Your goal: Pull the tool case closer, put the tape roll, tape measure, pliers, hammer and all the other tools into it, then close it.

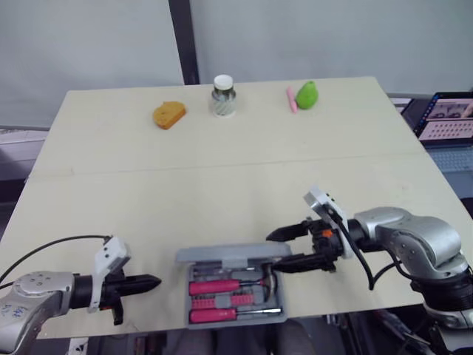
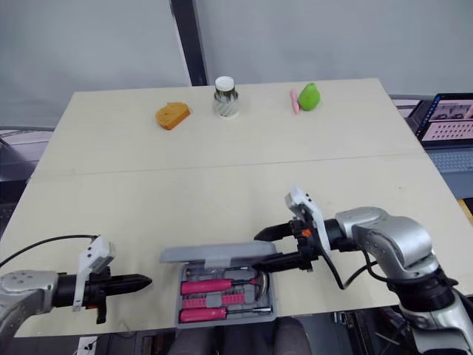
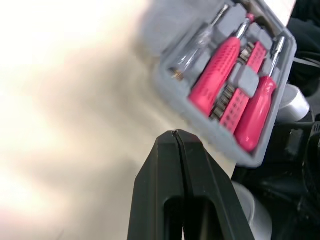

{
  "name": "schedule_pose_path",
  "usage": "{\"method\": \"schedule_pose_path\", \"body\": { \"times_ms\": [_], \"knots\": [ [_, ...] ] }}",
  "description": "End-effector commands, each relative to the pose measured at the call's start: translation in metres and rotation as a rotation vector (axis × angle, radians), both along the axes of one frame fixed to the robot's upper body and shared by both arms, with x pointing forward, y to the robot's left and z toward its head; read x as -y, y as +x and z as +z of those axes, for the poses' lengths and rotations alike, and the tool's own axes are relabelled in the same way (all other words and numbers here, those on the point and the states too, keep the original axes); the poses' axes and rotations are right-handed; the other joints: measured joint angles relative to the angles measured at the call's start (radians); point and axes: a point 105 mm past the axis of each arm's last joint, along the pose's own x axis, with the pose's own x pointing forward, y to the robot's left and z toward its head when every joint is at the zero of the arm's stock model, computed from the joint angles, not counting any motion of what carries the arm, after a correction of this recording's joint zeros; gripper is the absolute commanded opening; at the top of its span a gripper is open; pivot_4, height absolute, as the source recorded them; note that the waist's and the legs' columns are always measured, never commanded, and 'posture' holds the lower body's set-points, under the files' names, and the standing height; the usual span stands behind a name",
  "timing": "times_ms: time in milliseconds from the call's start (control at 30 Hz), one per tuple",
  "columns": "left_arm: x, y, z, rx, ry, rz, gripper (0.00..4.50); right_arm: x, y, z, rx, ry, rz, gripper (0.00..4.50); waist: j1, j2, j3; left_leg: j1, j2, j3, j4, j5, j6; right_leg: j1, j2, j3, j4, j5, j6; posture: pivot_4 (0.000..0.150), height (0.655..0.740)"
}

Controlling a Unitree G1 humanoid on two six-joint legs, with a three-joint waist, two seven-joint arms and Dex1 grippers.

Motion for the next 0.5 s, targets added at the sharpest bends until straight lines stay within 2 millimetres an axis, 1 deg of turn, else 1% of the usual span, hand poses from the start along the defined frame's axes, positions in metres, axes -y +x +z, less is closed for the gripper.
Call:
{"method": "schedule_pose_path", "body": {
  "times_ms": [33,100,200,300,367,433,467,500],
  "knots": [
    [-0.012,0.007,0.007,0.040,0.019,0.027,0.00,0.005,-0.020,-0.003,0.047,-0.043,0.093,4.44,0.007,-0.002,0.001,0.000,0.000,0.000,0.000,0.000,0.000,0.000,0.000,0.000,0.000,0.000,0.000,0.150,0.7400],
    [-0.014,0.013,0.010,0.063,0.017,0.039,0.00,0.010,-0.024,-0.008,0.047,-0.062,0.096,4.44,0.011,-0.005,0.003,0.000,0.000,0.000,0.000,0.000,0.000,0.000,0.000,0.000,0.000,0.000,0.000,0.150,0.7400],
    [-0.018,0.019,0.011,0.089,0.025,0.058,0.00,0.023,-0.013,-0.016,0.078,-0.082,-0.028,4.44,0.013,-0.008,0.004,0.000,0.000,0.000,0.000,0.000,0.000,0.000,0.000,0.000,0.000,0.000,0.000,0.150,0.7400],
    [-0.024,0.026,0.013,0.138,0.034,0.099,0.00,0.047,0.000,-0.016,0.125,-0.080,-0.179,4.44,0.018,-0.008,0.005,0.000,0.000,0.001,0.000,0.000,0.000,0.000,0.000,0.000,0.000,0.000,0.000,0.150,0.7400],
    [-0.033,0.033,0.018,0.192,0.048,0.162,0.00,0.070,0.015,-0.009,0.167,-0.032,-0.338,4.44,0.020,-0.010,0.005,0.000,0.000,0.001,0.000,0.000,0.000,0.000,0.000,0.000,0.000,0.000,0.000,0.150,0.7400],
    [-0.045,0.038,0.024,0.244,0.071,0.220,0.54,0.097,0.021,-0.007,0.192,-0.023,-0.453,4.50,0.022,-0.011,0.006,0.000,0.000,0.001,0.001,0.000,0.000,0.000,0.000,0.000,0.000,0.000,0.000,0.150,0.7400],
    [-0.051,0.039,0.027,0.271,0.074,0.248,0.88,0.113,0.023,-0.010,0.202,-0.040,-0.513,4.50,0.022,-0.012,0.006,0.000,0.001,0.001,0.001,0.000,0.000,0.000,0.000,0.000,0.000,0.000,0.000,0.150,0.7400],
    [-0.056,0.040,0.030,0.292,0.072,0.272,1.26,0.124,0.024,-0.013,0.213,-0.050,-0.556,4.50,0.022,-0.012,0.006,0.000,0.001,0.001,0.001,0.000,0.000,0.000,0.000,-0.001,0.000,0.000,0.000,0.150,0.7400]
  ]
}}
